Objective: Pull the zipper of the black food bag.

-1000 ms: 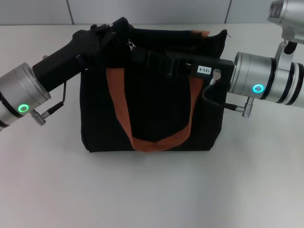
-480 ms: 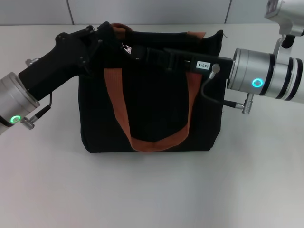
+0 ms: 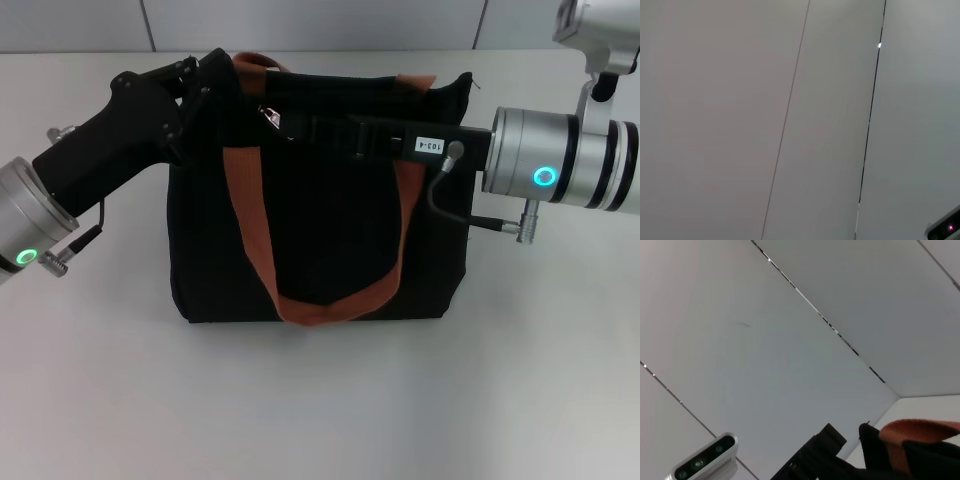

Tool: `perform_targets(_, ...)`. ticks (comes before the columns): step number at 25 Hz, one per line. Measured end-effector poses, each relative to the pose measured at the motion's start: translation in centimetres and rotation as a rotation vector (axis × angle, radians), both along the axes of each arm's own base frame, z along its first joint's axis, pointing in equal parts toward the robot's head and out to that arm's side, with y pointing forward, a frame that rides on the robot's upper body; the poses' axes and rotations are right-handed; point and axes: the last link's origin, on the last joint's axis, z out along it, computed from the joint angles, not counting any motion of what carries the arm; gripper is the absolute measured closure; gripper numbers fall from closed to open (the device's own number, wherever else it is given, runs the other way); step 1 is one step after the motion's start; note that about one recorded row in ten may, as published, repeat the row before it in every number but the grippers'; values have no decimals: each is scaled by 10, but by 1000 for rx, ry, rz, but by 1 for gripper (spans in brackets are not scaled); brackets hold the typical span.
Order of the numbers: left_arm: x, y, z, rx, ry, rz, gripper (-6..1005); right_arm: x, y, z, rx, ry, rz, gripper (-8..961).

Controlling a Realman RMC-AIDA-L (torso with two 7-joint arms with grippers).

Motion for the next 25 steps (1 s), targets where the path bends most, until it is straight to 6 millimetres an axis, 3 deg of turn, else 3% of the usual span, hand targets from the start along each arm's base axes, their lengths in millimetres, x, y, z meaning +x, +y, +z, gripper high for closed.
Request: perform_targets(25,-7,-1,7,58,-6,23,967,19,-2,10,-45,-15,-78,958)
